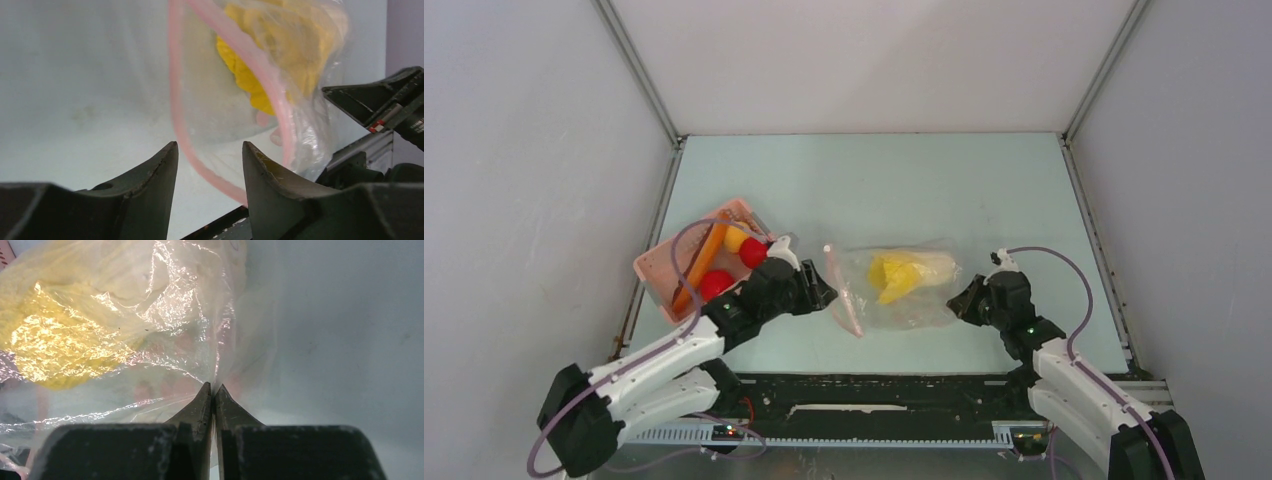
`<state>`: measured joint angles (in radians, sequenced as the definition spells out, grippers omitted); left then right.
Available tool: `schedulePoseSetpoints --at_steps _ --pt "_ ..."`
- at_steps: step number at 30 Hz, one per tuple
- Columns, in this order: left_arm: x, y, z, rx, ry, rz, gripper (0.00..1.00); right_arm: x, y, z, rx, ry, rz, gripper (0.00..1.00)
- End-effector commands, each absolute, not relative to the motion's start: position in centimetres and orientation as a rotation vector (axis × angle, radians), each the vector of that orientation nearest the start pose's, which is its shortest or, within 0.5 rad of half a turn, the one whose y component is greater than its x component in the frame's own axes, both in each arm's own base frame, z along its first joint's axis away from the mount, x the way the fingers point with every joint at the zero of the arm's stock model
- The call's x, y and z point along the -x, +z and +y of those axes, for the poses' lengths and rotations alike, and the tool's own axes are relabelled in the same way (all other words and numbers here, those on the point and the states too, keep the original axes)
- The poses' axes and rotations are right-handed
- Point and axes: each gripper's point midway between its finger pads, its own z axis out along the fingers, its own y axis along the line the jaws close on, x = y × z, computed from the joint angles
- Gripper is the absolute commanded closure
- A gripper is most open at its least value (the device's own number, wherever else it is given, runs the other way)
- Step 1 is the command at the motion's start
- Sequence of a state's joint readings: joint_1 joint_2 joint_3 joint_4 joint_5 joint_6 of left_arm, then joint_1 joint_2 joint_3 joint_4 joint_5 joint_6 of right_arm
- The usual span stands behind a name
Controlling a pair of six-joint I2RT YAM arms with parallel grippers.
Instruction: Open the zip-top bag and remove the fake food
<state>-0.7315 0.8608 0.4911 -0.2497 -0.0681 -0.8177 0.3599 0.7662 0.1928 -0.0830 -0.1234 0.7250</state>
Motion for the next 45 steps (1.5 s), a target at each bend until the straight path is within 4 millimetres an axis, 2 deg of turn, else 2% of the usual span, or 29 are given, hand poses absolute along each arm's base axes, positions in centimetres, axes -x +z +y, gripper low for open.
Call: schedulePoseSetpoints --at_steps 1,3,8,12,17,25,29,32,36,40,45 --pt "-21.1 13.6 -25.0 0.125 -0.955 2.187 0.47 -21.8 5.9 14.6 -0.276 0.771 2.259 0.93" --pt "-21.5 13.9 -26.1 0.107 -0.961 2.170 0.47 -21.7 5.9 15.0 -0.261 0.781 2.261 0.93" --pt "-22.0 12.8 -28.8 0.049 -0.966 2.196 0.46 -21.4 5.9 15.8 -0.217 0.798 2.275 0.93" --pt "-22.8 12.0 -30.6 0.028 -0.980 2.193 0.39 -21.1 5.8 16.4 -0.184 0.816 2.290 0.93" --pt "-23.3 12.3 -32.3 -0.006 -1.042 2.133 0.32 -20.7 5.5 17.0 -0.152 0.830 2.311 0.93" --pt "-22.4 12.9 -33.2 -0.183 -1.032 2.073 0.24 -20.4 5.7 17.2 -0.123 0.849 2.310 0.93" --pt "-21.7 12.6 -32.5 -0.273 -0.998 2.054 0.23 -20.5 6.1 17.4 -0.102 0.861 2.299 0.93" --pt "-21.8 12.7 -31.9 -0.320 -0.942 2.032 0.22 -20.5 6.2 17.4 -0.098 0.862 2.294 0.93" --pt "-22.3 13.0 -32.1 -0.388 -0.902 1.987 0.22 -20.4 6.1 17.5 -0.094 0.868 2.304 0.93" --pt "-23.0 12.3 -33.2 -0.441 -0.878 1.989 0.26 -20.7 6.3 17.8 -0.090 0.880 2.289 0.93" --pt "-23.6 11.3 -34.4 -0.472 -0.869 2.004 0.37 -20.7 6.3 17.8 -0.087 0.886 2.288 0.93"
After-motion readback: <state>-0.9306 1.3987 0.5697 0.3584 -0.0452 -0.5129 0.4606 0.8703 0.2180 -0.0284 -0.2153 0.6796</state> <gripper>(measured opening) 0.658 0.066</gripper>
